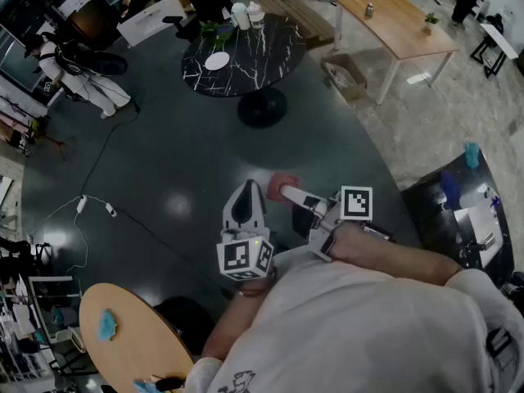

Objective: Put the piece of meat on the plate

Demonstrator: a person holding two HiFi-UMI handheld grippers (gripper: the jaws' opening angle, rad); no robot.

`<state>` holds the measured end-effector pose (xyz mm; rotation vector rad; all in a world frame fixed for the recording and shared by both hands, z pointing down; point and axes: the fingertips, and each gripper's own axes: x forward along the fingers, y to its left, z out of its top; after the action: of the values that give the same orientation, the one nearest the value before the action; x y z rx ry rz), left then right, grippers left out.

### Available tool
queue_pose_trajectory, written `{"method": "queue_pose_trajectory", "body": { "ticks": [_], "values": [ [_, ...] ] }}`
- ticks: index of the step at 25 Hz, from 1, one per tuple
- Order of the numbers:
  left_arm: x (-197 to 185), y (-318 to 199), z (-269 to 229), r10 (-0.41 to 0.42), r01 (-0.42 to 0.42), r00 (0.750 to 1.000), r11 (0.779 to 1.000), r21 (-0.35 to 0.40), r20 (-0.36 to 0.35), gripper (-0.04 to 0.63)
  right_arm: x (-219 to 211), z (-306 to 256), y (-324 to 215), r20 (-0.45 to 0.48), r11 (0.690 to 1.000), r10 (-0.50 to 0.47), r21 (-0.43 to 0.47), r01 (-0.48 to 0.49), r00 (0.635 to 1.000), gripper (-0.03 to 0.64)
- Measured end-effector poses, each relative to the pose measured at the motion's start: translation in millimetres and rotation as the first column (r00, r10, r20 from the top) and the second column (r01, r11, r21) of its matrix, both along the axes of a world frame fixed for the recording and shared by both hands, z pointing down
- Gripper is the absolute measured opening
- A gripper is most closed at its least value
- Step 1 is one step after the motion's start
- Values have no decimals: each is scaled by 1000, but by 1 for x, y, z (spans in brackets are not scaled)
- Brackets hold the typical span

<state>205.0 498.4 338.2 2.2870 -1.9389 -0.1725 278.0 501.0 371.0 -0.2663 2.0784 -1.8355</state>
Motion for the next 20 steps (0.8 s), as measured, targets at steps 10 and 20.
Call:
{"method": "queue_pose_trajectory", "body": {
  "ticks": [10,20],
  "values": [
    [-24,-24,0,4,-4,1000,1000,1,10,6,-25,0,-21,-1,1000,1,-3,-1,1000,86],
    [-81,-71,3,46,-46,999,999,5,19,6,-85,2,-69,-12,999,47,12,-47,999,86]
  ]
}}
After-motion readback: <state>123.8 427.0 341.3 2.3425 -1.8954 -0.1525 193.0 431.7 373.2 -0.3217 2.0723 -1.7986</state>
